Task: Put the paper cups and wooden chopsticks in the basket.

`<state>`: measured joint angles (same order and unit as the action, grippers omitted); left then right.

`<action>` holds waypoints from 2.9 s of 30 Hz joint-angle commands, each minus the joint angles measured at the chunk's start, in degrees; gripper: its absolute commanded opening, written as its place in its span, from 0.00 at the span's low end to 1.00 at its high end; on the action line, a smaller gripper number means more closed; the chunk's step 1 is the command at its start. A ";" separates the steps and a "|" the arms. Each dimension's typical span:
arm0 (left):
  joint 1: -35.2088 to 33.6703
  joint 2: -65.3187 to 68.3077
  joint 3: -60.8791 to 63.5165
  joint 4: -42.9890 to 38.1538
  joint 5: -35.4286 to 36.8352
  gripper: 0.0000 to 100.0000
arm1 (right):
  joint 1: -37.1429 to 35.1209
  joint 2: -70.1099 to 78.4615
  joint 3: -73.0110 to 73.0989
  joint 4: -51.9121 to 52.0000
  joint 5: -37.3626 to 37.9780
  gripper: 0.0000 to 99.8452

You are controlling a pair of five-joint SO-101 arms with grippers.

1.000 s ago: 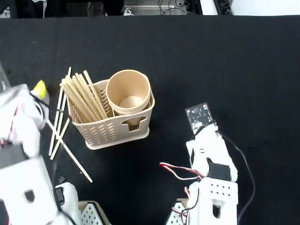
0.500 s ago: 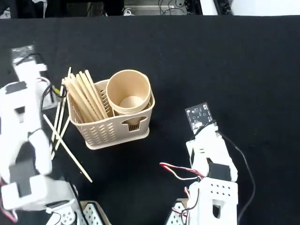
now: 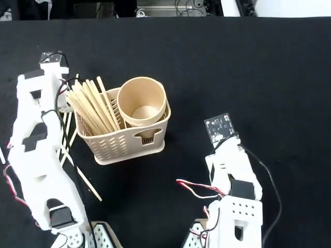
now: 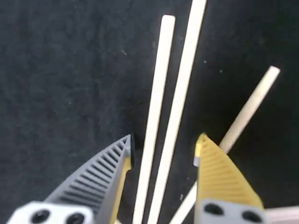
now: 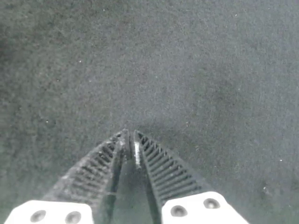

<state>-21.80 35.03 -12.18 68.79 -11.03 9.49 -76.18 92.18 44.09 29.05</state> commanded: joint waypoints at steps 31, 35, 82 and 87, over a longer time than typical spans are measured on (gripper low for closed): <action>-6.55 -3.87 -24.66 31.91 -5.01 0.11 | 0.35 -0.84 -0.31 -0.53 0.35 0.01; -6.20 1.32 -21.05 26.37 -7.91 0.21 | 0.35 -0.84 -0.31 -0.53 0.35 0.01; -16.13 11.87 -25.36 23.74 -10.20 0.19 | 0.26 -0.84 -0.31 -0.53 0.35 0.01; -17.54 18.46 -25.54 19.25 -9.93 0.19 | 0.26 -0.84 -0.31 -0.53 0.35 0.01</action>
<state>-38.77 50.77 -37.49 91.30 -21.49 9.49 -76.18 92.26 44.09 29.05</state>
